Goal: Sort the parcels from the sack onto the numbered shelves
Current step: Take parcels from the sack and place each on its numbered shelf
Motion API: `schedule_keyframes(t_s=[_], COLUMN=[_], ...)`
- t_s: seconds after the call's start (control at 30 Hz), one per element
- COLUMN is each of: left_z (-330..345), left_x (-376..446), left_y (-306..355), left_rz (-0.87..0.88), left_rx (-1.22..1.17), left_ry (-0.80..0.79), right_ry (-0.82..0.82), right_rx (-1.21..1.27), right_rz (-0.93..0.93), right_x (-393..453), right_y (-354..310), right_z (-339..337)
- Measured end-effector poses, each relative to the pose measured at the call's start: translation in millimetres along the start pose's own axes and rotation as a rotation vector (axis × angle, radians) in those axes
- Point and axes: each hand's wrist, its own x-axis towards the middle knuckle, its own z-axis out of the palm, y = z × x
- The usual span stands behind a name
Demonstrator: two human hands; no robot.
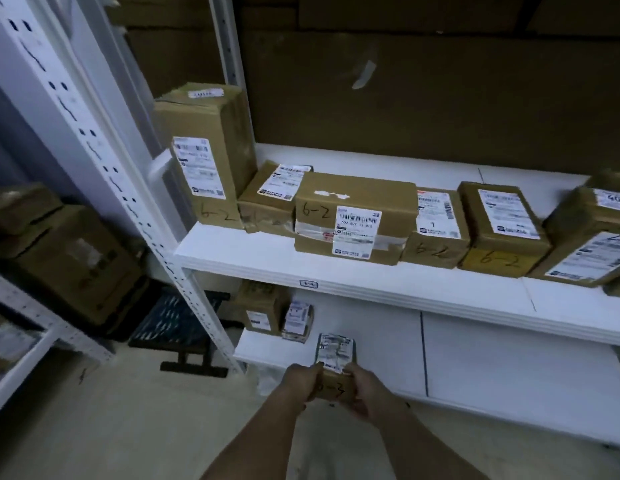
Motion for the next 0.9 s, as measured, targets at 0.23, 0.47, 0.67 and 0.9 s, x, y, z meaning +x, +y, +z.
schedule_keyframes(t_s=[0.23,0.47,0.67,0.9], left_z=[-5.8,19.8,46.0,67.5], left_x=[88.3,223.5,330.8,414.1], left_y=[-24.5,-78.4,-127.5,-150.2], left_rz=[0.006,0.103,0.150,0.270], left_rx=[0.055,0.027,-0.095,-0.092], left_ry=[-0.045,-0.035,-0.030,-0.004], right_ry=[0.089,0.113,0.150,0.248], right_rx=[-0.011,-0.111,-0.174,-0.205], right_rz=[-0.061,-0.129,-0.234,-0.344], right_x=[72.7,200.8,314.9,396.3], right_y=[12.2,45.2,73.5,93.1], right_z=[32.1,46.6,61.3,71.1])
